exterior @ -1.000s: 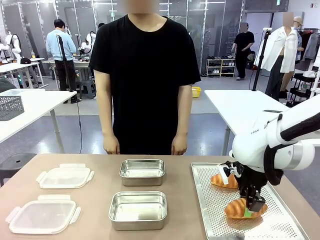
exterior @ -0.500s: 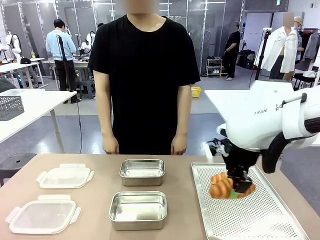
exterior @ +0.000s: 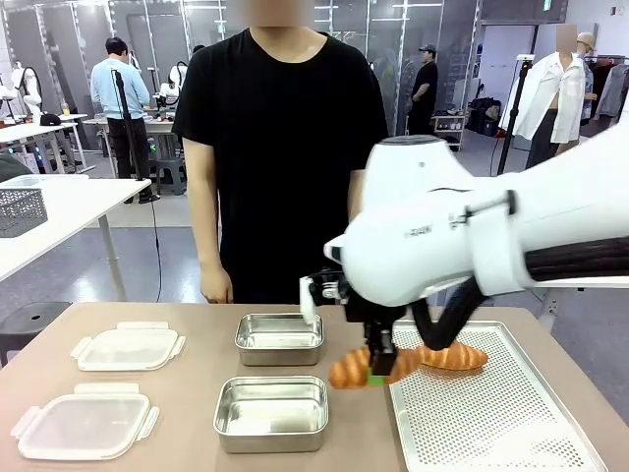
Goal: Place the bread into the airtight container.
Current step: Pick up a Butter Roll and place it into an empty Airtight Container.
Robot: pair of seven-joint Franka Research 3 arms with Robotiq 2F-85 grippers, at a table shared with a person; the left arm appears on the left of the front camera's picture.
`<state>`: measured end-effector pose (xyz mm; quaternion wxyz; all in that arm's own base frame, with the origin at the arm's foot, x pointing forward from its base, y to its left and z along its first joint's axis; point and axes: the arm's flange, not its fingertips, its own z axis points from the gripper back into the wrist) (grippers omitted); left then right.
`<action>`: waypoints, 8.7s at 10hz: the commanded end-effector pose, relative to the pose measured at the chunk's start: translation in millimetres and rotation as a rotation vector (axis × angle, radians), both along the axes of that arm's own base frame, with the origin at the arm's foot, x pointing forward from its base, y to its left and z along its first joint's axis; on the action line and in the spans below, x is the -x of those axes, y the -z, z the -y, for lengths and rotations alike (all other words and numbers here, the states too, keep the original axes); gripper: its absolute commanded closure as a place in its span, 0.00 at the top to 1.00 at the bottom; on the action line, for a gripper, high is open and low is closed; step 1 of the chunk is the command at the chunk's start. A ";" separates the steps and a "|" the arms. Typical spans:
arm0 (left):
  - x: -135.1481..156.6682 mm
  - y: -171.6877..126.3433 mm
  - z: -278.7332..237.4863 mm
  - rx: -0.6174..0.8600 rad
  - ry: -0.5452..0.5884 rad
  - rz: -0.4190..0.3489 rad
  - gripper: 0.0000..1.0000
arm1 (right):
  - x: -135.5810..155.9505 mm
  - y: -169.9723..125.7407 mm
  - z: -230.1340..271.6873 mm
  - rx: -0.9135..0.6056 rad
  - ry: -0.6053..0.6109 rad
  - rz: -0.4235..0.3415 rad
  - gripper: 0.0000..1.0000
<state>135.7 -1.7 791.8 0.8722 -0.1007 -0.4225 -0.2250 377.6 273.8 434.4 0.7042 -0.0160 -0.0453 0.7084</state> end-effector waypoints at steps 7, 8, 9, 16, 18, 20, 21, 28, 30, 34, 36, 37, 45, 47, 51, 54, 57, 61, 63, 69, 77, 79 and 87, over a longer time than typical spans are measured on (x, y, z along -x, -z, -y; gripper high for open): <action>1.9 -1.1 1.7 0.002 0.004 0.008 1.00 | -16.3 44.6 -125.4 -0.047 0.099 -0.007 0.52; 1.9 -1.1 1.7 0.002 0.004 0.008 1.00 | -16.7 50.9 -135.0 -0.055 0.106 0.008 0.52; 1.9 -1.1 1.7 0.002 0.004 0.008 1.00 | -15.5 57.6 -142.9 -0.065 0.115 0.015 0.52; 1.9 -1.1 1.7 0.002 0.004 0.008 1.00 | -24.1 80.9 -157.0 -0.092 0.126 0.031 0.60; 1.9 -1.1 1.7 0.002 0.004 0.008 1.00 | -23.3 80.0 -157.1 -0.090 0.120 0.024 0.75; 1.9 -1.1 1.7 0.002 0.004 0.008 1.00 | -22.2 79.7 -156.4 -0.080 0.118 0.022 0.91; 1.9 -1.1 1.7 0.002 0.004 0.008 1.00 | -22.1 78.3 -154.5 -0.086 0.122 0.025 0.98; 1.9 -1.1 1.7 0.002 0.004 0.008 1.00 | -24.1 78.4 -150.5 -0.099 0.099 0.013 1.00; 1.9 -1.1 1.7 0.002 0.004 0.008 1.00 | -24.1 78.4 -150.5 -0.099 0.099 0.013 1.00; 1.9 -1.1 1.7 0.002 0.004 0.008 1.00 | -24.1 78.4 -150.5 -0.099 0.099 0.013 1.00; 1.9 -1.1 1.7 0.002 0.004 0.008 1.00 | -24.1 78.4 -150.5 -0.099 0.099 0.013 1.00; 1.9 -1.1 1.7 0.002 0.004 0.008 1.00 | -24.1 78.4 -150.5 -0.099 0.099 0.013 1.00; 1.9 -1.1 1.7 0.002 0.004 0.008 1.00 | 30.0 -65.0 -12.5 -0.258 0.359 0.024 1.00; 1.9 -1.1 1.7 0.002 0.004 0.008 1.00 | 23.9 -83.8 61.7 -0.373 0.509 0.025 1.00; 1.9 -1.1 1.7 0.002 0.004 0.008 1.00 | 26.2 -78.2 194.4 -0.497 0.808 0.083 1.00; 1.9 -1.1 1.7 0.002 0.004 0.008 1.00 | 15.4 -50.9 224.6 -0.541 0.949 0.137 1.00; 1.9 -1.1 1.7 0.002 0.004 0.008 1.00 | 20.9 -69.8 226.3 -0.505 0.871 0.074 1.00; 1.9 -1.1 1.7 0.002 0.004 0.008 1.00 | -6.9 -64.7 217.9 -0.468 0.932 0.168 1.00; 1.9 -1.1 1.7 0.002 0.004 0.008 1.00 | -42.2 -58.7 212.0 -0.376 0.894 0.221 1.00; 1.9 -1.1 1.7 0.002 0.004 0.008 1.00 | -137.0 -43.7 213.3 -0.061 0.652 0.108 1.00; 1.9 -1.1 1.7 0.002 0.004 0.008 1.00 | -191.9 62.9 232.1 -0.001 0.325 -0.106 1.00; 1.9 -1.1 1.7 0.002 0.004 0.008 1.00 | -189.4 74.3 234.5 -0.035 0.277 -0.100 1.00; 1.9 -1.1 1.7 0.002 0.004 0.008 1.00 | -196.2 115.5 236.2 -0.153 0.147 -0.089 1.00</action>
